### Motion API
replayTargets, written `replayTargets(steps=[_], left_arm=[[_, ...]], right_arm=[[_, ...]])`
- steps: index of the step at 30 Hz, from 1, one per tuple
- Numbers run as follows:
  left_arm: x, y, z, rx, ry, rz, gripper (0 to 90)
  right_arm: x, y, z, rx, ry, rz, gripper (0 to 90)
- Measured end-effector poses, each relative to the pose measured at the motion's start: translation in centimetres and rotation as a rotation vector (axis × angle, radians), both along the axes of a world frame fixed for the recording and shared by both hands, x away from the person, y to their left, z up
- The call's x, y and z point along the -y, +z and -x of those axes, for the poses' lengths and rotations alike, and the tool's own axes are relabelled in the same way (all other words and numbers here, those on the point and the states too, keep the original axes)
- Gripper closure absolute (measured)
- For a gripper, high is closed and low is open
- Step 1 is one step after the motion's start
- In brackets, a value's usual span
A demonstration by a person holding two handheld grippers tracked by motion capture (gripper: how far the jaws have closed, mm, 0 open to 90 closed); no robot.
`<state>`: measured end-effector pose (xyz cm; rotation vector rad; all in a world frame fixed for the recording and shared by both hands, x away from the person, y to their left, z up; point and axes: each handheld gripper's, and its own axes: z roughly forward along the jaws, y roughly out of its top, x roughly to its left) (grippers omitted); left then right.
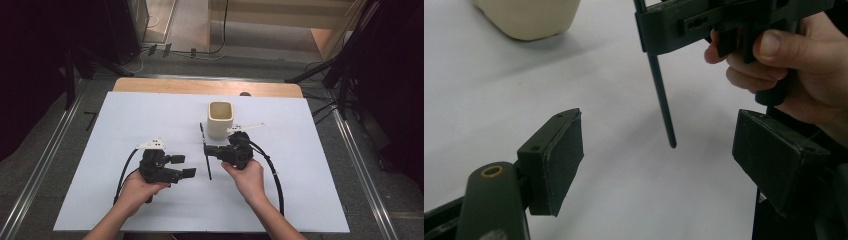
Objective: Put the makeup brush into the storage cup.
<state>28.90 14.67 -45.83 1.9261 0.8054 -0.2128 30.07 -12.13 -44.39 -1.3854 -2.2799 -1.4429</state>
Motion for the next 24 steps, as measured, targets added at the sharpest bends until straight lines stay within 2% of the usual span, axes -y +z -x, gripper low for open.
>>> replayTargets(steps=[8, 13, 14, 15, 19, 20, 22, 24], left_arm=[[0.6, 0.0, -0.4, -0.019, 0.061, 0.005, 20.8], [0.9, -0.2, -0.4, -0.019, 0.065, -0.007, 20.8], [0.9, -0.2, -0.4, -0.02, 0.065, -0.008, 22.4], [0.9, -0.2, -0.4, -0.02, 0.065, -0.008, 29.1], [1.3, -0.4, -0.6, -0.04, 0.072, -0.013, 31.1], [1.3, -0.5, -0.6, -0.04, 0.076, -0.015, 35.1], [1.3, -0.6, -0.8, -0.046, 0.087, -0.018, 35.3], [1.4, -0.7, -0.9, -0.055, 0.105, -0.022, 41.0]], right_arm=[[-0.9, 0.0, 0.1, 0.024, -0.028, -0.006, 87.3], [-1.3, 0.0, 0.3, 0.028, -0.034, -0.018, 87.3], [-1.4, 0.0, 0.3, 0.034, -0.042, -0.021, 87.3], [-1.4, 0.0, 0.3, 0.034, -0.042, -0.021, 87.3], [-1.8, 0.0, 0.5, 0.034, -0.047, -0.028, 87.3], [-1.9, -0.1, 0.5, 0.031, -0.047, -0.032, 87.3], [-2.1, -0.1, 0.6, 0.03, -0.05, -0.033, 87.3], [-2.3, -0.2, 0.6, 0.031, -0.051, -0.04, 87.3]])
